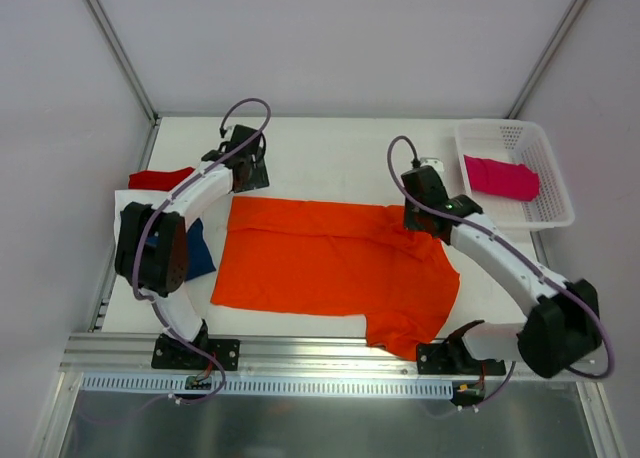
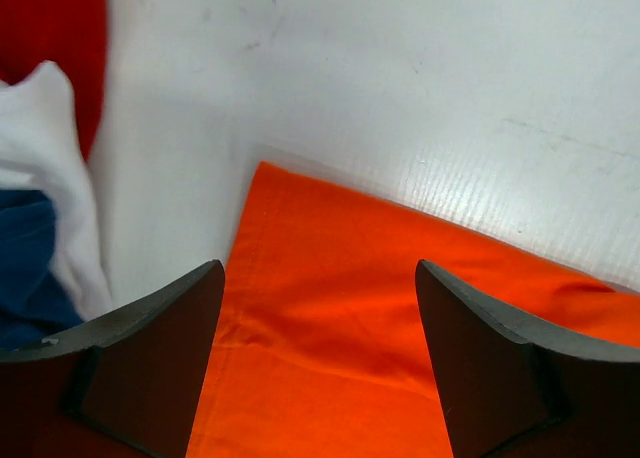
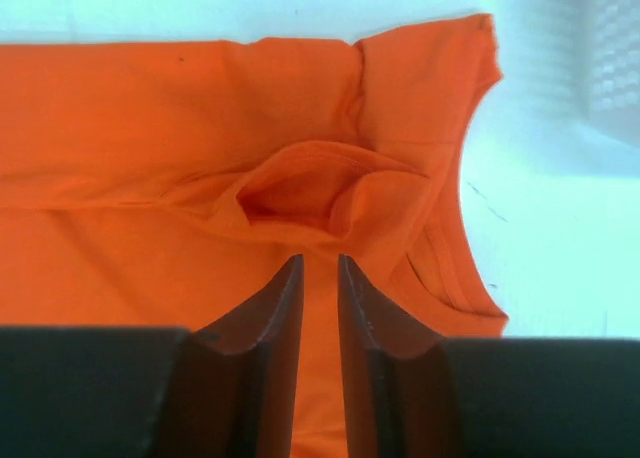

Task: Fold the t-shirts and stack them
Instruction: Fold the tshirt

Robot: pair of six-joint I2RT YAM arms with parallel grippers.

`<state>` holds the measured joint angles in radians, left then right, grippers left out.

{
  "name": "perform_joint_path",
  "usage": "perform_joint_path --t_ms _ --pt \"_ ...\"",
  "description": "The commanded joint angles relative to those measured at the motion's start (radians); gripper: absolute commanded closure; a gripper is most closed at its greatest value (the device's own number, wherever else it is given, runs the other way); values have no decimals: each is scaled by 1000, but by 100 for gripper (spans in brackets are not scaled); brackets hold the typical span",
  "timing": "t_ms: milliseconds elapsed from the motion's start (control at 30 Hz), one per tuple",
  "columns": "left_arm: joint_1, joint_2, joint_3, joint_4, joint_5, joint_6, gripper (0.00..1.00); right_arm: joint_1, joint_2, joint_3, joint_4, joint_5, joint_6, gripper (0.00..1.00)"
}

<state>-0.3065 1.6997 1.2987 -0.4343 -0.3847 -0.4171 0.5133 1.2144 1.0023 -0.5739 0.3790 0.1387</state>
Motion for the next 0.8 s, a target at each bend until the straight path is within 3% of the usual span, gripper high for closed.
perform_joint_path --t_ms 0,133,367,767 --pt "-8 90 40 -17 78 -28 23 -27 150 47 129 -52 -13 82" --pt "-16 139 59 -15 70 -34 28 -29 328 117 177 -80 -19 90" --pt "-16 239 129 -15 67 -3 31 -48 488 225 200 -103 -31 94" --pt "-16 291 122 -17 84 -6 32 -26 467 116 214 -196 7 97"
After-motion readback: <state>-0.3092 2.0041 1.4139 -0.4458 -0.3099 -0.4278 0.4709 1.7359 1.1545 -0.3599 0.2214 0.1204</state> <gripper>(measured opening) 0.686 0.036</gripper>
